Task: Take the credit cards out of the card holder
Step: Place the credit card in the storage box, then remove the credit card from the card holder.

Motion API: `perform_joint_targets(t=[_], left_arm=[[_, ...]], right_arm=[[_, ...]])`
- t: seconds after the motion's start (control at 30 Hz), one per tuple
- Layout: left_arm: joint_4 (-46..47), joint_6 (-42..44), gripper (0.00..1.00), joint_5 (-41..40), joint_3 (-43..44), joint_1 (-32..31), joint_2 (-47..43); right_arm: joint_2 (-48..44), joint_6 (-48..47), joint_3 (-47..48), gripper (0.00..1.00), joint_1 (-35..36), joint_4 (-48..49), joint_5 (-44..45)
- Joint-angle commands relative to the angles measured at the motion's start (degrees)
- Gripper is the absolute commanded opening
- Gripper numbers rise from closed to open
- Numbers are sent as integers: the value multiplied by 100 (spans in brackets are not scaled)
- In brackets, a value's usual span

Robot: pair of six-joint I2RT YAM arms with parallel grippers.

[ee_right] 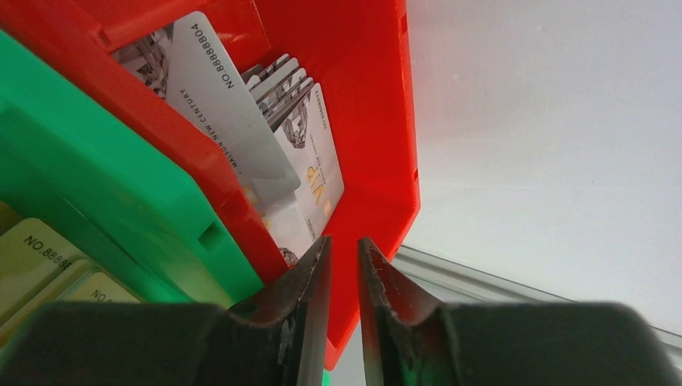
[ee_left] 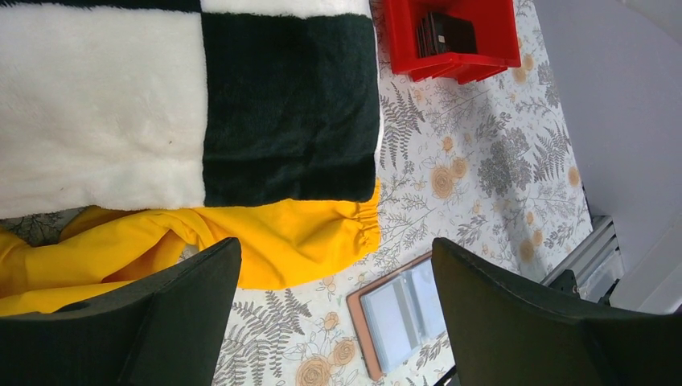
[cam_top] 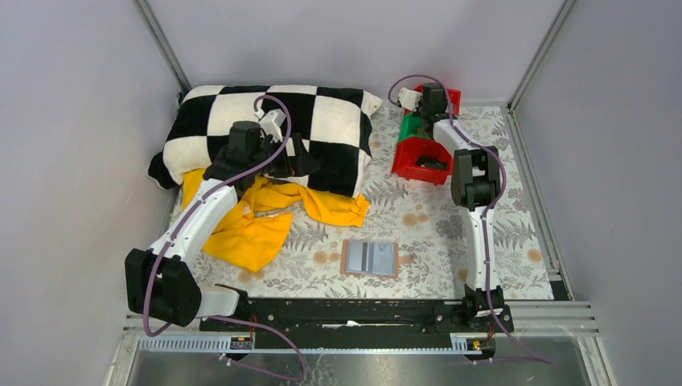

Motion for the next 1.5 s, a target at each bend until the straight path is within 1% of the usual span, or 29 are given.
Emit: perform_joint_targets(t=[0.0, 0.07, 0.2, 0.3, 0.43, 0.5, 0.53, 0.57, 0.6, 0.7, 0.73, 0.77, 0.83, 0.87, 0.9, 0.97, 1.03, 1.07, 1.13, 1.17, 1.23, 1.27, 1.33, 1.47], left_arm=[[267, -69, 91, 153, -1, 40, -39], [263, -94, 91, 180, -5, 40, -63], [306, -178, 91, 226, -50, 40, -147], [316, -256, 91, 262, -92, 40, -221], [307, -386, 91, 219, -198, 31, -311], [298, -477, 91, 161, -276, 19, -366], [292, -525, 91, 118, -319, -5, -393], [257, -561, 91, 25, -356, -41, -420], [224, -598, 91, -80, -387, -105, -454], [-14, -632, 91, -605, -390, -469, -539], [-91, -644, 91, -795, -381, -629, -550], [-145, -687, 91, -921, -384, -790, -565], [-172, -827, 91, -1022, -443, -1056, -601], [-169, -917, 91, -1070, -489, -1185, -618], [-180, -994, 91, -1128, -561, -1311, -622], [-202, -1156, 90, -1259, -703, -1635, -666], [-156, -1351, 91, -1352, -886, -1922, -691], [-121, -1419, 91, -1403, -972, -2073, -688], [-112, -1571, 90, -1544, -1114, -2387, -643], [-107, -1665, 90, -1620, -1184, -2518, -606], [-75, -1899, 89, -1734, -1350, -2741, -529], [-10, -1991, 89, -1673, -1452, -2807, -506], [203, -2133, 88, -1433, -1671, -2889, -489], [651, -2495, 84, -1346, -2069, -3068, -523]], right_arm=[[-453, 422, -26, 28, -33, 97, 45], [-614, 774, 29, 34, -27, 103, 15], [-1132, 1502, -1, 54, -27, 144, -134], [-1586, 2315, -40, 67, -22, 55, -226], [-2316, 3577, -171, 76, -24, -677, -537], [-2729, 4482, -365, 80, -25, -1026, -557], [-2936, 4904, -455, 81, -25, -1251, -590], [-3134, 5322, -568, 81, -23, -1636, -764], [-3354, 5663, -738, 81, -22, -1815, -991], [-4094, 6744, -1637, 81, -20, -2241, -1958], [-4368, 7251, -2075, 81, -24, -2214, -2322], [-4817, 7729, -2804, 81, -20, -2040, -2602], [-5573, 8648, -4088, 82, -20, -1366, -3209], [-5983, 8944, -4724, 83, -19, -1010, -3511], [-6351, 9268, -5303, 83, -8, -725, -3631], [-7084, 9957, -6352, 83, 37, -272, -3577], [-7594, 10688, -7039, 83, 101, -353, -3583], [-7731, 10942, -7205, 82, 141, -602, -3684], [-7880, 11076, -7383, 77, 369, -1261, -3765], [-7957, 11046, -7464, 75, 591, -1565, -3620], [-8166, 11053, -7649, 74, 1331, -1916, -3013], [-8277, 11130, -7761, 73, 1667, -1974, -2751], [-8372, 11378, -8021, 71, 2146, -1956, -2709], [-8283, 11872, -8689, 63, 2491, -1439, -2895]])
